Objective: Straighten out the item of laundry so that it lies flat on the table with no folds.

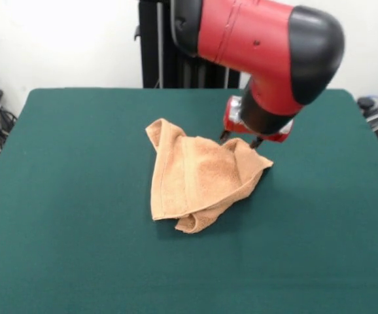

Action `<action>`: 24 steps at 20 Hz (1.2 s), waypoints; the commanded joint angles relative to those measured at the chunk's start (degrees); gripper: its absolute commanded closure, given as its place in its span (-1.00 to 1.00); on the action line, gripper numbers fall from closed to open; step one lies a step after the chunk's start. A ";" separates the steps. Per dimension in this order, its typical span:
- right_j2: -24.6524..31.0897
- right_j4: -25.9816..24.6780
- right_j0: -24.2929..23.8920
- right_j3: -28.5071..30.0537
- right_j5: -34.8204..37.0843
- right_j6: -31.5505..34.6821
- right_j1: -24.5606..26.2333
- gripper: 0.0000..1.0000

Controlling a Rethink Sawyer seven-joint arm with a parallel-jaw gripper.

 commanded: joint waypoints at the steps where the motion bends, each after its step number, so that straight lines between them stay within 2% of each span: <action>1: 0.81 1.08 2.10 1.65 -4.27 18.19 -2.44 -1.00; 9: 1.81 2.57 1.57 3.93 -6.61 18.10 -2.86 -1.00; 12: 3.00 4.25 0.29 3.21 -4.30 18.78 -1.64 -1.00; 15: 3.17 3.91 -0.94 -0.95 1.47 17.75 0.71 -1.00; 17: 2.77 3.83 -0.75 -2.52 1.68 18.02 1.23 -1.00; 24: 2.57 4.48 -0.08 -0.88 -2.92 18.66 0.90 -1.00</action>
